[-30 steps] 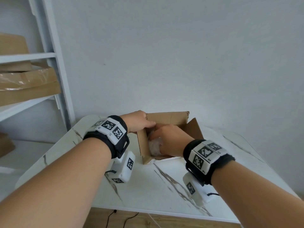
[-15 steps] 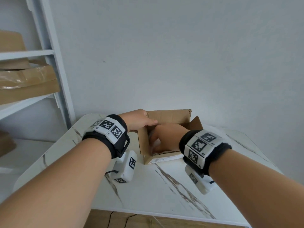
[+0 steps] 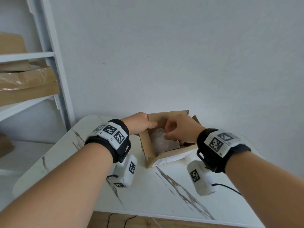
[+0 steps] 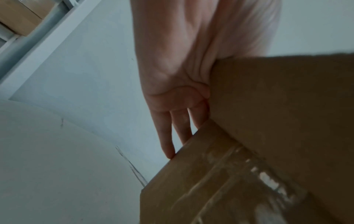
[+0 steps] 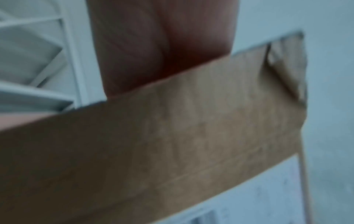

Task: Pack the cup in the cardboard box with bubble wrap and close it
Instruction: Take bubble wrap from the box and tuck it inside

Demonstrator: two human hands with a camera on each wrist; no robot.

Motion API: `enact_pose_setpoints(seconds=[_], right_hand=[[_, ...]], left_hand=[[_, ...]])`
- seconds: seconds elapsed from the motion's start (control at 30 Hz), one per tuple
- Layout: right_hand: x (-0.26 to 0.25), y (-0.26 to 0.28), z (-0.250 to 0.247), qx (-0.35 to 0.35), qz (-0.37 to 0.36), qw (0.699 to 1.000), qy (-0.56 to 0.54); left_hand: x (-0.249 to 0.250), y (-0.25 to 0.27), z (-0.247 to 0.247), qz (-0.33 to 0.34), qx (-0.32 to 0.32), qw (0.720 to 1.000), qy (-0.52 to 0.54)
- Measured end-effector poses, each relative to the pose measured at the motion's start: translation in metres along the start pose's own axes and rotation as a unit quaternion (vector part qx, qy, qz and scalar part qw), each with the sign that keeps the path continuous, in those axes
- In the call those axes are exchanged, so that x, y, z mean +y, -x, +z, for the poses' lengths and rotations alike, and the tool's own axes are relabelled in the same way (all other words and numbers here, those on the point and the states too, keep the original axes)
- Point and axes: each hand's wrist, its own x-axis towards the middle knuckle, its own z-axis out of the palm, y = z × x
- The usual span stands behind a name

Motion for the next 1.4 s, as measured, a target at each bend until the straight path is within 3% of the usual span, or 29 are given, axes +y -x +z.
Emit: enact_pose_setpoints(seconds=[0.07,0.17,0.23,0.47,0.77,0.93,1.07,1.2,1.3,1.4], right_hand=[[-0.002,0.004,0.001,-0.025,-0.027,0.998,0.054],[-0.009,0.011,0.005,-0.104,-0.045,0.993,0.009],[-0.016,0.015,0.002,-0.150,-0.053,0.986,0.050],[-0.032,0.005,0.001,-0.226,-0.012,0.953,0.199],[-0.029,0.005,0.037,-0.107,-0.083,0.954,0.266],[-0.021,0.020,0.023,-0.054,-0.121,0.976,0.170],[-0.012,0.027,0.000,-0.025,-0.103,0.990,0.093],[-0.010,0.026,-0.005,-0.090,-0.076,0.974,0.194],[-0.011,0.030,0.002,-0.132,-0.108,0.955,0.241],[-0.010,0.033,0.006,-0.121,-0.184,0.925,0.308]], left_hand=[[-0.001,0.000,0.003,0.006,-0.002,1.000,-0.002],[-0.001,-0.001,0.002,0.008,-0.003,1.000,-0.012],[0.000,-0.001,0.001,0.005,-0.009,1.000,-0.019],[0.007,0.000,0.004,0.012,-0.019,1.000,-0.021],[0.008,0.002,0.004,-0.007,-0.027,0.999,-0.020],[0.010,0.006,0.003,0.000,-0.030,0.998,-0.048],[0.001,-0.011,0.003,0.001,-0.087,0.996,-0.003],[0.013,0.010,0.001,0.002,-0.044,0.999,-0.029],[0.006,0.006,-0.001,-0.009,-0.030,0.999,-0.035],[-0.001,0.004,-0.003,-0.024,-0.047,0.999,0.012]])
